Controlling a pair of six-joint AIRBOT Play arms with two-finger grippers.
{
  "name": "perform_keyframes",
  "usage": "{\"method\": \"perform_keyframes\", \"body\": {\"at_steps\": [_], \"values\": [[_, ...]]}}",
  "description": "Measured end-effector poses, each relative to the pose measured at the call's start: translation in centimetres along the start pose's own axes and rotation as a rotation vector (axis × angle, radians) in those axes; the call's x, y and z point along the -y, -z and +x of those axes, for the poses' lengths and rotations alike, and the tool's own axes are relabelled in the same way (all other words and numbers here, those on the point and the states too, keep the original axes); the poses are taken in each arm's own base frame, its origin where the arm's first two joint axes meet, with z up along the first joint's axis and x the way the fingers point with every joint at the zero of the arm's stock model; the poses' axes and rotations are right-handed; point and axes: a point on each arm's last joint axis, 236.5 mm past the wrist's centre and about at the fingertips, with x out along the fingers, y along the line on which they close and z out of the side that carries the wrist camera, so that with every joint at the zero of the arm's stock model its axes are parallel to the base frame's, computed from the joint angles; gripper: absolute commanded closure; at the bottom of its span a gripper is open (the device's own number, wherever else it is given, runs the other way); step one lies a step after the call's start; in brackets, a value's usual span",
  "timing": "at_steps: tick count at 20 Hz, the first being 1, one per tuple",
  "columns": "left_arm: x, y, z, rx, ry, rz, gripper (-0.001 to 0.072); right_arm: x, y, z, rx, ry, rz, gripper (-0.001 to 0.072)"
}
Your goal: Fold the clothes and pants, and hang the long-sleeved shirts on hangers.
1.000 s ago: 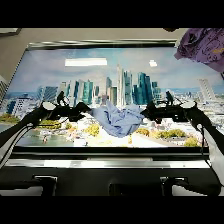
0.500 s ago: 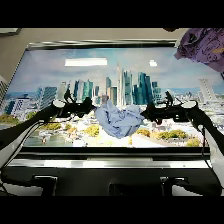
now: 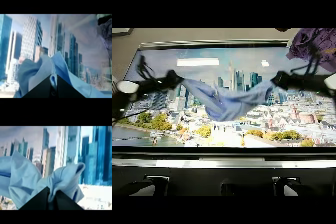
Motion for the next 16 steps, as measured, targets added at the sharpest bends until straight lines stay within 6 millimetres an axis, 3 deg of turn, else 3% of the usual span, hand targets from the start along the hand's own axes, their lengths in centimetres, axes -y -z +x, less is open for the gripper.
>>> {"method": "perform_keyframes", "body": {"at_steps": [2,4,6,10,13,14,16], "values": [[3.7,-4.4,-6.1,0.135,0.010,0.126,0.0691,-3.0,-4.9,-5.5,0.159,0.025,-0.115,0.0677],[7.1,-7.0,-12.5,0.257,-0.004,0.244,0.0690,-6.0,-8.0,-11.3,0.298,0.048,-0.213,0.0677],[10.1,-8.1,-18.7,0.374,-0.024,0.330,0.0690,-8.8,-9.4,-17.0,0.417,0.063,-0.286,0.0677],[13.1,-7.5,-28.5,0.547,-0.083,0.404,0.0690,-13.0,-8.8,-26.7,0.604,0.085,-0.385,0.0676],[12.9,-6.8,-32.1,0.609,-0.145,0.406,0.0689,-13.6,-8.1,-30.6,0.682,0.126,-0.387,0.0676],[12.3,-6.7,-32.3,0.608,-0.167,0.401,0.0689,-13.3,-8.0,-30.7,0.678,0.137,-0.370,0.0676],[10.0,-6.5,-30.6,0.554,-0.221,0.370,0.0689,-11.7,-7.8,-28.7,0.605,0.153,-0.301,0.0676]]}}
